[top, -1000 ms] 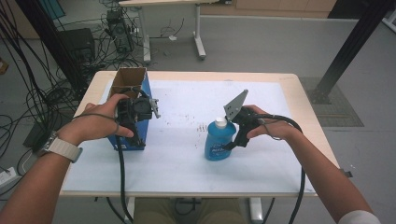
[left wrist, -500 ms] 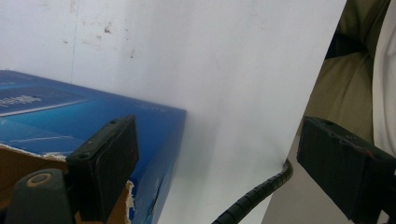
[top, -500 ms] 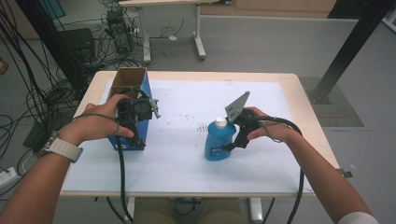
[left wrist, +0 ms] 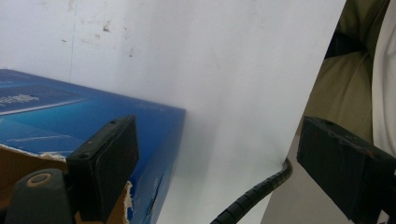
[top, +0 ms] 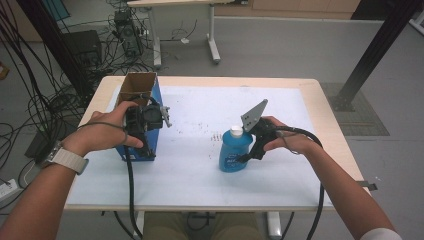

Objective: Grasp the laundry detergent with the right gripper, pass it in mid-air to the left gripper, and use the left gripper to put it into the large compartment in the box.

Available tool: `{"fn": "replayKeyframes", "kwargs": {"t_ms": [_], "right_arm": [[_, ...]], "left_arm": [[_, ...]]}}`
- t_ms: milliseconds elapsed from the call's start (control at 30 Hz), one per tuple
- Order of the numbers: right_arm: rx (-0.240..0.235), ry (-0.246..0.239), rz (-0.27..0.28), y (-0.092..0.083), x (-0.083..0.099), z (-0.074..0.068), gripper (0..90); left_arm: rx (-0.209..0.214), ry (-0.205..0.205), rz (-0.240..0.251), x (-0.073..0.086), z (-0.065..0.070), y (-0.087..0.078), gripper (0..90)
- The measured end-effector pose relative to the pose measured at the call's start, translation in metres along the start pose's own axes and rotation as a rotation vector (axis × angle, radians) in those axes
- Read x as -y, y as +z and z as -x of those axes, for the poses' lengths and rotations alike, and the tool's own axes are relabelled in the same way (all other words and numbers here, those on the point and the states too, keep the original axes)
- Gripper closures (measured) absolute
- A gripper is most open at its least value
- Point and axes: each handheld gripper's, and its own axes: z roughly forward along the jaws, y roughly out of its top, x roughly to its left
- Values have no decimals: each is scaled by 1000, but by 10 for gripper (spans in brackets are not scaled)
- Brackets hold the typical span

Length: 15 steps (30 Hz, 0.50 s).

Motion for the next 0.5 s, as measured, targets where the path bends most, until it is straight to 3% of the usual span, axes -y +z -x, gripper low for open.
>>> {"fn": "replayKeyframes", "kwargs": {"t_ms": [500], "right_arm": [[3,8,19,4,5,1,187]], "left_arm": [[-2,-2,5,0,1,2,134]]}}
